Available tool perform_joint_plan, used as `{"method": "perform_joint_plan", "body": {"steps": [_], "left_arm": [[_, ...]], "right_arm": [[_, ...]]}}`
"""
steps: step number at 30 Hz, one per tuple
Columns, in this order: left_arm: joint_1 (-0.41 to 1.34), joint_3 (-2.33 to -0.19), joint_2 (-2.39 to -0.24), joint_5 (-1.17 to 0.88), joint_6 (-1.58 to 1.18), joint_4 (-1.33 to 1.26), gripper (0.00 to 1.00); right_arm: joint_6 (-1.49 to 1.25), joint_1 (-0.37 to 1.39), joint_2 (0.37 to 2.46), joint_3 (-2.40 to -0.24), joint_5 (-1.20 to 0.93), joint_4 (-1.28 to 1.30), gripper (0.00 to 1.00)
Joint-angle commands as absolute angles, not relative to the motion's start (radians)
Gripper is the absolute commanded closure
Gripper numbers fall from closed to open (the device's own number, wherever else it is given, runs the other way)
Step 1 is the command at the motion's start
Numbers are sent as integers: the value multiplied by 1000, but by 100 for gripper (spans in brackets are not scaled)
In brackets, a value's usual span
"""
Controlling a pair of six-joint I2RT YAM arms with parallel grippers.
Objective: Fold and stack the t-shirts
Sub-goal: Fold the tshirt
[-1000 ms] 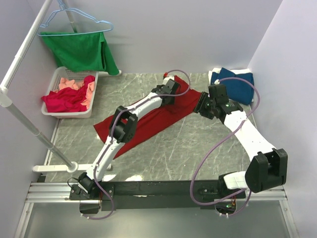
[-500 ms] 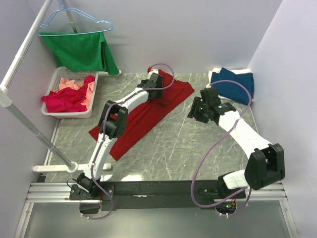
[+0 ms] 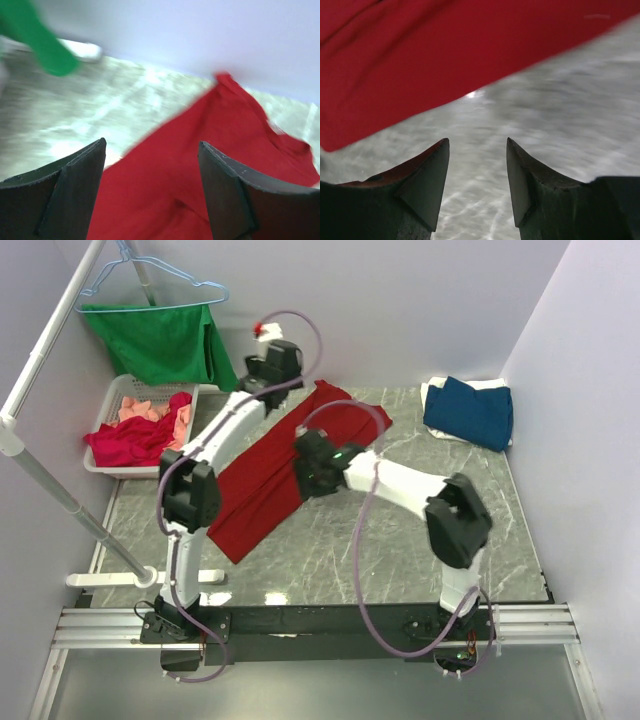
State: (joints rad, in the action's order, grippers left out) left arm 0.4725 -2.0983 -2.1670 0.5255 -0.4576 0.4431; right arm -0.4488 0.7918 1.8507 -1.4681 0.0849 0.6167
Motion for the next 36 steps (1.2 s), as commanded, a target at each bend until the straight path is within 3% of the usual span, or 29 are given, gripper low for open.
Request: {"method": "perform_joint_plan", "body": {"steps": [1,7,15,25,36], "left_arm": [[396,-2057,-2126,508,-480,575,20],[319,-2008,-2108,385,-517,660,21],[261,-1914,-2029,341,-520,650,21],[245,-1881,-2000,305,-514,637,21],[242,-1873,-2003,293,-503,611,21]], "right_arm": [[-379,903,1943,-1621,49,641,44],[-318,1026,2140,-1865,26,733,44],[-290,1095,2285,-1985,-34,776,44],[-270,1106,2319,-1804,-3,652,45],[-299,1106,2220,-1643,23,768,47]]}}
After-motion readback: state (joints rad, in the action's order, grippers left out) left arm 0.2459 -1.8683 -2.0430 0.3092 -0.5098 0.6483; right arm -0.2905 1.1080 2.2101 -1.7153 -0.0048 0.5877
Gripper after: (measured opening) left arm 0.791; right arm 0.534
